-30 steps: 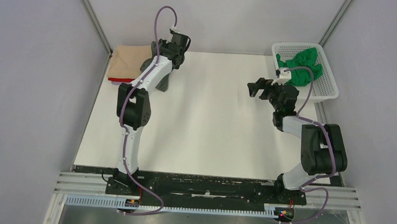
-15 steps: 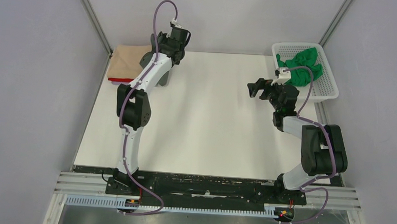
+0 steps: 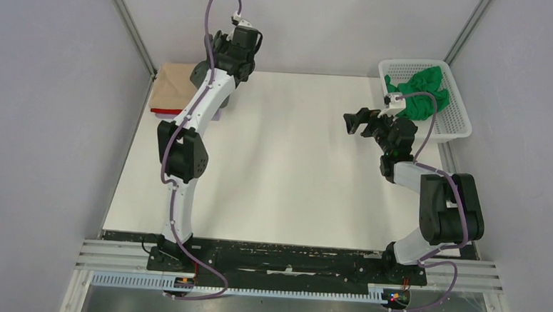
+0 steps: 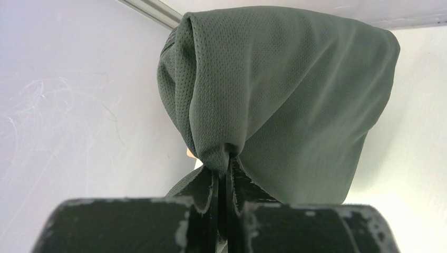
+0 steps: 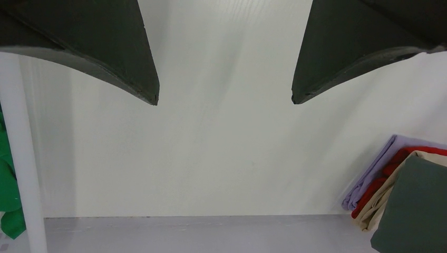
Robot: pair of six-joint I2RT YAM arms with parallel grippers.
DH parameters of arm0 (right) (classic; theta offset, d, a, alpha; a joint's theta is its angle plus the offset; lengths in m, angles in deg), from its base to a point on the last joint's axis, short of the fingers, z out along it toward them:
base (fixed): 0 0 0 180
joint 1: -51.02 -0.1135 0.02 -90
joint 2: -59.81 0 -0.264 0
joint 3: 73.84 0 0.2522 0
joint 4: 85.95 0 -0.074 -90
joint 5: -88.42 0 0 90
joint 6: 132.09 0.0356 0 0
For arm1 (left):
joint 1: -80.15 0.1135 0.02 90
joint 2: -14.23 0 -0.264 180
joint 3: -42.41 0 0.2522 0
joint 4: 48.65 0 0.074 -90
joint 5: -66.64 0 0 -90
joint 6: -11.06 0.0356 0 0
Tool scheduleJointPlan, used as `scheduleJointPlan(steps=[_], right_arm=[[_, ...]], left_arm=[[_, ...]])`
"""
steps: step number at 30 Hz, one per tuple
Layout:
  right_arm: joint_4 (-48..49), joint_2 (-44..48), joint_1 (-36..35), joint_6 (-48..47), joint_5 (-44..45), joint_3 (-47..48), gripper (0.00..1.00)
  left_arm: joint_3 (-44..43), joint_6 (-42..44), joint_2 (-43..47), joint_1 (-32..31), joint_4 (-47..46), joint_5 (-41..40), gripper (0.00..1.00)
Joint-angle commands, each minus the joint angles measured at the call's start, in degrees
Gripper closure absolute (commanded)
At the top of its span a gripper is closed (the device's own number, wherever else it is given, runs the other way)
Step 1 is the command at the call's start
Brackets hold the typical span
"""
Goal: Fold and stack the t-shirts
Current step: Put the neatly folded tshirt into the corner of the board with the left arm
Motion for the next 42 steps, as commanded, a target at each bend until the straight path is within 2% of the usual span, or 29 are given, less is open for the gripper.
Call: scheduleJointPlan(steps=[1,6,10,18,27,32,42], right_arm=[[4.0,0.6,-0.1,1.0,-1.2,0.4,0.02],[3.9,0.0,0.0,1.4,-1.4,0.5,0.02],[2.7,0.0,-0.1,0.8,-1.2,1.0,0.02],[-0.1,-0.2,-0.1,0.0,0.1,2.2,0.02],[-4.5,-0.1,-0.1,-0.7,1.4,3.5,0.02],[-6.0,0.1,-0.1,-0.9,2.0,4.5,0.02],[-6.1,0.1,-0.4,0.3,2.9,5.3,0.02]], left_arm=[[-3.0,1.1,4.4,0.0,-0.7,-2.5,0.98],[-2.5,-0.1,3.4,2.0,-0.4,-2.2,0.98],[-0.6,-1.7,2.3,4.5,-0.4,1.1,0.98],[1.5,0.5,-2.2,10.8,-6.3,2.6,0.98],[0.9,4.7,-7.1,14.7,-13.5,7.3,0.98],[0.2,4.4,-9.0,16.8,-16.1,11.1,0.98],[-1.2,3.2,-12.5,20.0,-19.1,11.6,0.97]])
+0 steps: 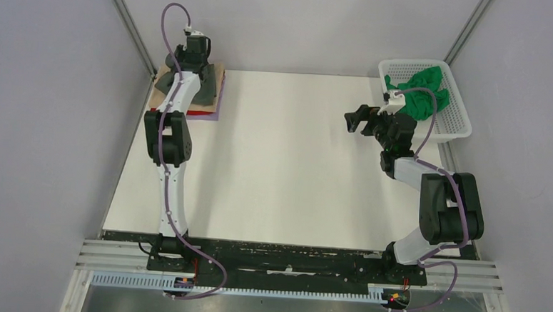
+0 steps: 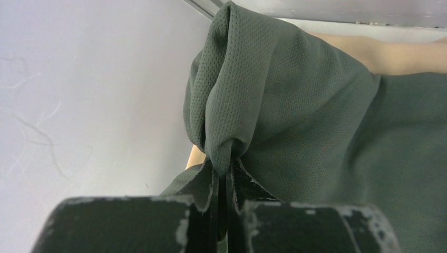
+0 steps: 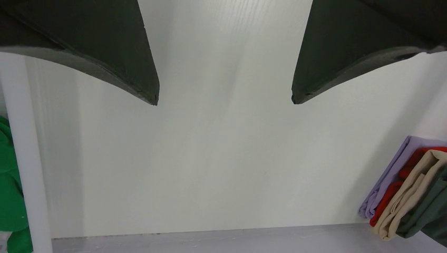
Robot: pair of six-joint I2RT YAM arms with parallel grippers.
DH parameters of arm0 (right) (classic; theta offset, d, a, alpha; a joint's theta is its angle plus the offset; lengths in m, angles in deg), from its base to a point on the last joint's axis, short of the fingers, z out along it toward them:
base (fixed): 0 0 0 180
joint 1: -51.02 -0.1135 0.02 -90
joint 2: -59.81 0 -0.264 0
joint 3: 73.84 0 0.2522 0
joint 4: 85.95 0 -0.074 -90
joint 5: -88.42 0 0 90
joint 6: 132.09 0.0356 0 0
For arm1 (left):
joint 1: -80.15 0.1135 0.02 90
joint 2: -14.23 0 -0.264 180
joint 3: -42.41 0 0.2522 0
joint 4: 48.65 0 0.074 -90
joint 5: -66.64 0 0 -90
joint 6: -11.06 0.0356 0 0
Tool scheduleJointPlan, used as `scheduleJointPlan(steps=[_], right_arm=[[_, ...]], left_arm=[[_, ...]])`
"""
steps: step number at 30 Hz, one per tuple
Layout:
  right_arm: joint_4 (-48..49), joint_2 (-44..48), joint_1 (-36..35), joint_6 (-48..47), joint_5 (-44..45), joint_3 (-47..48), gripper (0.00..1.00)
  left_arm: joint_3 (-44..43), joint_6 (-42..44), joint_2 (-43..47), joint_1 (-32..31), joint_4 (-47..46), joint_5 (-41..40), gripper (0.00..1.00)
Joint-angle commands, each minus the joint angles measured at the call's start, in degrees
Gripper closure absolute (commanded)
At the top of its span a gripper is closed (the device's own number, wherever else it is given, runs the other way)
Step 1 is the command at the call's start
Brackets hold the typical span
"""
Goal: Fold and stack the t-shirts
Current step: Put the neatly folded tshirt into the corner of the board with the left arm
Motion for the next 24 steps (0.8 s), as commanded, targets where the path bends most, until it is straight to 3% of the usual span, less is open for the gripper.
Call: scheduleJointPlan(steps=[1,6,8,9,10,13,14,16,20,24], right_arm=[[0.9,0.4,-0.4,0.4,1.3,2.3,0.02],[0.8,0.1,-1.0,0.5,1.9,2.9,0.02],[0.4,-0.4,-1.2,0.6,2.0,3.5,0.02],[-0.1,-0.7,-1.3,0.6,1.9,3.9,0.02],[-0.1,-0.8,-1.5,0.7,1.9,4.1,0.02],[0.3,-0.4,-1.8,0.8,2.0,4.3,0.02],[0.2,-0.3,-1.9,0.9,2.0,4.3,0.02],[0.3,0.2,-2.0,0.8,2.0,4.3,0.02],[0.3,1.4,-2.0,0.5,2.0,3.7,0.02],[0.0,3.0,-1.9,0.0,2.0,2.8,0.02]], left_arm=[[-3.0,0.1,-1.2,2.3,-4.0,1.1,0.96],[-3.4,-2.2,-2.1,4.9,-2.2,1.9,0.87],[-3.6,-2.7,-2.7,5.3,-1.7,1.5,0.8],[-4.3,-3.2,-3.0,5.5,-1.2,1.0,0.66],[-5.1,-3.8,-3.3,5.7,-0.2,0.5,0.45],[-7.1,-5.5,-3.3,5.8,1.7,-0.3,0.36],[-7.4,-6.4,-3.0,5.8,2.5,-0.4,0.29],[-7.4,-9.4,-1.4,5.8,3.9,-0.2,0.02],[-7.3,-17.0,2.1,5.8,9.4,2.7,0.0],[-3.3,-25.8,7.5,5.6,13.9,16.2,0.0]])
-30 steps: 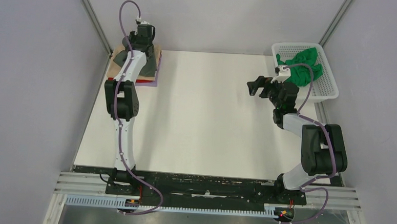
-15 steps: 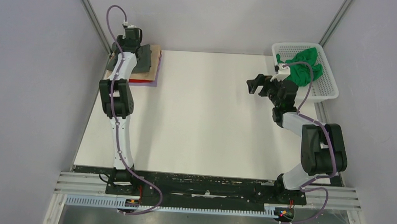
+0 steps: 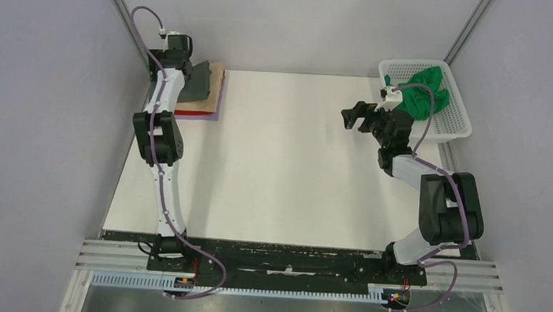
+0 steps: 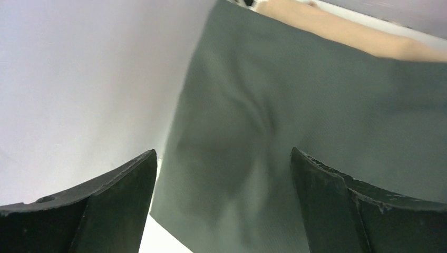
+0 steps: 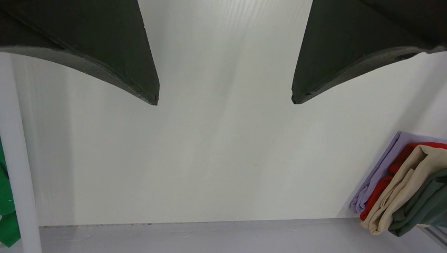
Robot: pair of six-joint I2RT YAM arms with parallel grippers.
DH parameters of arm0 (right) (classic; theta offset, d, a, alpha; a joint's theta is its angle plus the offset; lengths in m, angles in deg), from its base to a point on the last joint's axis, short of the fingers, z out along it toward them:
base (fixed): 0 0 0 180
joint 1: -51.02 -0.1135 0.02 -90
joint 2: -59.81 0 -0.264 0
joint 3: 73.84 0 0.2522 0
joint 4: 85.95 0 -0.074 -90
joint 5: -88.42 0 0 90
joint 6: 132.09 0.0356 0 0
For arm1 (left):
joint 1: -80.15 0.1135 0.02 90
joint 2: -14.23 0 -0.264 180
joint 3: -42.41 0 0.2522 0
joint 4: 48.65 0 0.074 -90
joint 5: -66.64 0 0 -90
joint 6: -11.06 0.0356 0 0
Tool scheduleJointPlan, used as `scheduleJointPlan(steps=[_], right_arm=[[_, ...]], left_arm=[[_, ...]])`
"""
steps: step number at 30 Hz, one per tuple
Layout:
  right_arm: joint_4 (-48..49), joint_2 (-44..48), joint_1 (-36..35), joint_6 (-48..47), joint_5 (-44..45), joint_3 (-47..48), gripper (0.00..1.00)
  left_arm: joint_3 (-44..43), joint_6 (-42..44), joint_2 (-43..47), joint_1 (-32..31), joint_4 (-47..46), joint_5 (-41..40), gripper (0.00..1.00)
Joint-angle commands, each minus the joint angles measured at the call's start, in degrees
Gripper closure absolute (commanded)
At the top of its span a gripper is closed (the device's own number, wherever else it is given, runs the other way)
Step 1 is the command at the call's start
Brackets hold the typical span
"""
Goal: Fold and stack the t-shirts
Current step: Put the neatly folded tshirt into the corner of the board with the left arm, then reset both arms
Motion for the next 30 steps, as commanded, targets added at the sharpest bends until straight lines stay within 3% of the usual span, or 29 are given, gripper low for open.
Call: scheduleJointPlan(steps=[1,7,14,21,30], right_arm=[[1.1,3.6,-0.2,-0.6,0.7,0.4,0.02],[-1.0,7.1,-0.2,-1.5,1.0,-1.3,0.02],[-4.1,13.0,-0.1,-1.7,1.7,-6.5,0.02],[-8.1,18.1,-0.1,-1.2,1.3,-13.4,0.02],[-10.7,23.8,0.0,2.6,6.2,-25.2,0.02]], left_arm=[[4.0,-14.3,11.5,-0.4,4.4,16.1,0.0],[20.1,-20.3,22.9,-1.8,-5.2,32.5,0.0],[37.4,-21.4,36.7,-9.7,-9.1,32.8,0.0],[65.9,-26.7,53.7,-20.6,-24.0,34.1,0.0],[84.8,-34.4,67.7,-25.8,-21.3,25.7,0.0]])
